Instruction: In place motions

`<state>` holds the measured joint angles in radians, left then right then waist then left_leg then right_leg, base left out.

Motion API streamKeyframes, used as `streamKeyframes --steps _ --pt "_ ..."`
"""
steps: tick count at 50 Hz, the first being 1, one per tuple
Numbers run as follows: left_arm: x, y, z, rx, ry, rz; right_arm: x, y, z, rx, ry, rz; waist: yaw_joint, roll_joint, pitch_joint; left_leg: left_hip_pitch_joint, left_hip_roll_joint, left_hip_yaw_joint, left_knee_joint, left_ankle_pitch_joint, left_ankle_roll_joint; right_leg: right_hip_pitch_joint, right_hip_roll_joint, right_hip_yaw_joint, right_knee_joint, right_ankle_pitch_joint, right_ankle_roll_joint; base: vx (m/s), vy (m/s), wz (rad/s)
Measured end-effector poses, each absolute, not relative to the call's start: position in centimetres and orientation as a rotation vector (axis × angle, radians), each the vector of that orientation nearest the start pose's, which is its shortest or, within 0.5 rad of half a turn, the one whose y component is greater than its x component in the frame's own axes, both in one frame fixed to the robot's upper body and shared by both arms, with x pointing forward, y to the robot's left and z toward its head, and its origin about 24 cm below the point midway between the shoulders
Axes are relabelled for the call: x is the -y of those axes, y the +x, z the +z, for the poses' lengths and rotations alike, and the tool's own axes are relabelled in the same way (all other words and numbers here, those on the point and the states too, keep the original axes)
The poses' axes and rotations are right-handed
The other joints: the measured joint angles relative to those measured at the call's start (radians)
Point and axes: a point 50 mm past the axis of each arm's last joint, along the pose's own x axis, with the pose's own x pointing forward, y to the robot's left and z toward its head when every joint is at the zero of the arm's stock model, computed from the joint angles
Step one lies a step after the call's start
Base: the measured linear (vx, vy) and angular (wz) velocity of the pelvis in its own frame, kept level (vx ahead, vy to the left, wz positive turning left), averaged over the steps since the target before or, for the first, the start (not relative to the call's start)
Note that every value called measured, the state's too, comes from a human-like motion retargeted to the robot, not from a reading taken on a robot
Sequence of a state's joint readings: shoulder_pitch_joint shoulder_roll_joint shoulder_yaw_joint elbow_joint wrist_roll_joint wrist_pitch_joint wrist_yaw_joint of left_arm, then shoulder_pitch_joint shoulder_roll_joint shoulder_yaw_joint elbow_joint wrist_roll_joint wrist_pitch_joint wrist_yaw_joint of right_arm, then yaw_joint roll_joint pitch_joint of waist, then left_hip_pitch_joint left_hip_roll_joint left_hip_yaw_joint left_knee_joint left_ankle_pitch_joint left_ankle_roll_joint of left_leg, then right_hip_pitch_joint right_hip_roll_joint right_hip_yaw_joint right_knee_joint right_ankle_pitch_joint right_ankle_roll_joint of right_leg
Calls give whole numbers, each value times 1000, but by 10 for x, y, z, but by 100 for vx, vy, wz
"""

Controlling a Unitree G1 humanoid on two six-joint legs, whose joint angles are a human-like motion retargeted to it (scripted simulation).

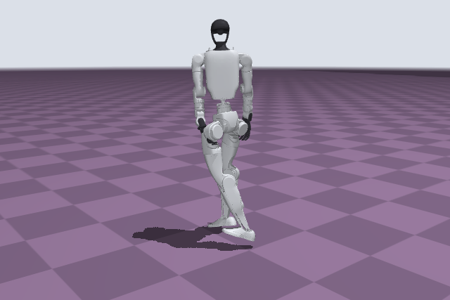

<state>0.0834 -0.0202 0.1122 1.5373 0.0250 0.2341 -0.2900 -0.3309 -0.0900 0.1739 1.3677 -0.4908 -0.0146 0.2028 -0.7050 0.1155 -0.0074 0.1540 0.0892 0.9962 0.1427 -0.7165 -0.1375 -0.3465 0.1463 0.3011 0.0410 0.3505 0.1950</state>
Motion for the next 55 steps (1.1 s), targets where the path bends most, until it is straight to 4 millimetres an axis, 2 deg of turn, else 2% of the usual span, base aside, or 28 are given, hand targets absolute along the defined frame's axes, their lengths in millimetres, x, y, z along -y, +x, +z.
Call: streamKeyframes --steps 6,12,21,25,31,35,40,44,47,50,55 --pt "-126 -42 -176 -1841 -378 -111 163 173 -147 -1119 -551 511 -35 8 -32 -5 -13 53 10 7 -9 -24 10 12 -8 11 35 -4 -2 -76" --pt "-119 -39 -176 -1827 -380 -145 174 156 -154 -1209 -505 448 -47 14 -43 -8 -14 56 5 29 -5 -30 16 12 -5 10 41 0 1 -6" --pt "-111 -36 -176 -1824 -347 -233 186 132 -161 -1281 -454 388 35 12 -76 -16 -25 -13 -33 83 12 -5 -8 -49 -21 -9 -30 14 8 53" --pt "-113 -31 -177 -1811 -339 -227 197 117 -164 -1318 -435 345 106 10 -93 -26 -24 -89 -51 104 27 30 -39 -96 -20 -49 -82 25 25 139" --pt "-117 -12 -179 -1748 -342 -218 221 85 -167 -1411 -442 282 223 4 -104 -71 -15 -276 -58 136 64 103 -90 -197 -7 -165 -160 18 37 216" --pt "-129 -3 -180 -1714 -330 -201 229 60 -170 -1485 -439 276 325 -27 -106 -108 -32 -452 -56 162 84 174 -149 -356 -3 -243 -169 1 46 211" --pt "-153 2 -180 -1691 -294 -116 227 38 -172 -1532 -445 314 486 -107 -90 -135 -88 -631 -53 199 108 260 -215 -473 -12 -294 -155 -19 33 173" --pt "-171 -1 -180 -1702 -242 -26 221 35 -174 -1508 -425 328 641 -171 -71 -149 -135 -717 -61 227 120 291 -257 -532 -15 -307 -153 -21 16 107" --pt "-179 -11 -180 -1712 -206 86 217 42 -174 -1444 -410 327 737 -199 -56 -155 -161 -760 -71 240 126 305 -278 -561 -17 -310 -149 -17 17 67" --pt "-177 -26 -179 -1741 -241 160 216 57 -172 -1368 -411 336 771 -202 -34 -159 -183 -802 -82 250 137 321 -292 -589 -22 -308 -143 -19 19 59" --pt "-159 -53 -175 -1844 -345 153 214 73 -169 -1295 -406 352 761 -186 -21 -166 -209 -846 -104 262 157 330 -310 -627 -20 -301 -128 -16 22 37"
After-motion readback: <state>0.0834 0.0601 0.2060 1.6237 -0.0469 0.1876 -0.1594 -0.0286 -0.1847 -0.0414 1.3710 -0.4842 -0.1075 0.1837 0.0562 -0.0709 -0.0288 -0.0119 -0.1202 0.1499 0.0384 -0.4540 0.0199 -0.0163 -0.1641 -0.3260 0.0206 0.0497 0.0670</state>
